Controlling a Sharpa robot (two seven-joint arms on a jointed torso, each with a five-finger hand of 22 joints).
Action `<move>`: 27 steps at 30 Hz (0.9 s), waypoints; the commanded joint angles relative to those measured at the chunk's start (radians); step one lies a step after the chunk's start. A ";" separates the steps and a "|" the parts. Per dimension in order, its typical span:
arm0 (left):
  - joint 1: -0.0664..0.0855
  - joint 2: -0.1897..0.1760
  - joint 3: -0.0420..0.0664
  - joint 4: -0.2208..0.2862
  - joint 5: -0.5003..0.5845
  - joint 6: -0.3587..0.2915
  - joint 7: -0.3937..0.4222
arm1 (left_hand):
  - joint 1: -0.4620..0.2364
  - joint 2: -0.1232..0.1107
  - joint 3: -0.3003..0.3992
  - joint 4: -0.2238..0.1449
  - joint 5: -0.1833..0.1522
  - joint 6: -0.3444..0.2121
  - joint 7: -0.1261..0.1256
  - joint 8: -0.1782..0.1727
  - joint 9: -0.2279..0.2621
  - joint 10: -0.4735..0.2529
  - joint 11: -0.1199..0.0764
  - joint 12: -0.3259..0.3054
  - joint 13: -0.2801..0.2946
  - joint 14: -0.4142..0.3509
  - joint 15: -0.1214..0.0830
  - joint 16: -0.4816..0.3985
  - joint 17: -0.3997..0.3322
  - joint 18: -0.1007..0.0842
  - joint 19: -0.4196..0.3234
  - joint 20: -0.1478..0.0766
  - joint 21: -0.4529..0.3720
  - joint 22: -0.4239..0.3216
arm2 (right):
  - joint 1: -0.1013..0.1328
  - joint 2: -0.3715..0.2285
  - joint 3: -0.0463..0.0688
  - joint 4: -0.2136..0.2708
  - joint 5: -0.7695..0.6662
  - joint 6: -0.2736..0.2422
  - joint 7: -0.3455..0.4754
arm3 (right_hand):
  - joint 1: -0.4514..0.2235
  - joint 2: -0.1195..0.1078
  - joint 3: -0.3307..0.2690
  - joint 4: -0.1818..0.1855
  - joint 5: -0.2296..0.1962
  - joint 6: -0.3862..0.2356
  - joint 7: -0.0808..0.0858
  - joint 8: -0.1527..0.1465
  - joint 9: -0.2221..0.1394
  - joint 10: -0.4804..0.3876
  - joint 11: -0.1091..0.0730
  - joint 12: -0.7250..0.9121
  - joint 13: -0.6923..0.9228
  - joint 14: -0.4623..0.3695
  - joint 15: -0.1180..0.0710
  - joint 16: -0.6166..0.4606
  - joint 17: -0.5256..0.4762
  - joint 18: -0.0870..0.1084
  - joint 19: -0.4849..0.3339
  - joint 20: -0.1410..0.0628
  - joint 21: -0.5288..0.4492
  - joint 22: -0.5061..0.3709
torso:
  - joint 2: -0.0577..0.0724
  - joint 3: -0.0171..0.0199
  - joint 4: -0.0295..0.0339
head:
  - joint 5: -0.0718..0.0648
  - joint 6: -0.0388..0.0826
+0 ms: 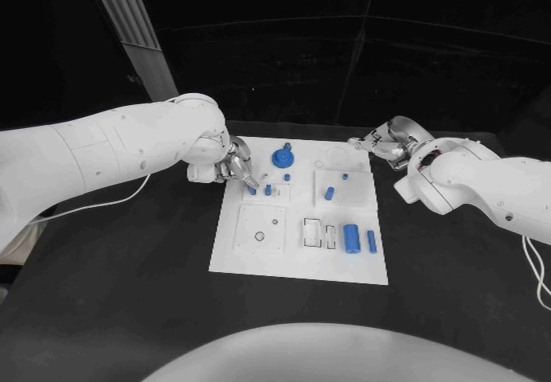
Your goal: Assemble the parts on the task board
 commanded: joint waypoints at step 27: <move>-0.021 0.002 -0.010 0.005 -0.004 0.034 -0.012 | -0.241 -0.039 -0.212 0.012 0.047 -0.029 -0.002 -0.042 -0.068 0.104 0.027 0.002 0.263 0.106 0.024 -0.005 0.263 0.007 0.001 0.023 -0.008 0.225 | 0.002 0.000 0.000 0.002 0.000 0.005 0.004 | 0.004 0.008 -0.011 0.000 0.003 -0.006 0.000 0.005 0.001 0.106 -0.003 0.002 0.262 0.104 -0.004 0.002 0.264 -0.007 0.105 -0.005 0.003 0.263 | 0.000 0.0001 0.0002 | -0.001 0.003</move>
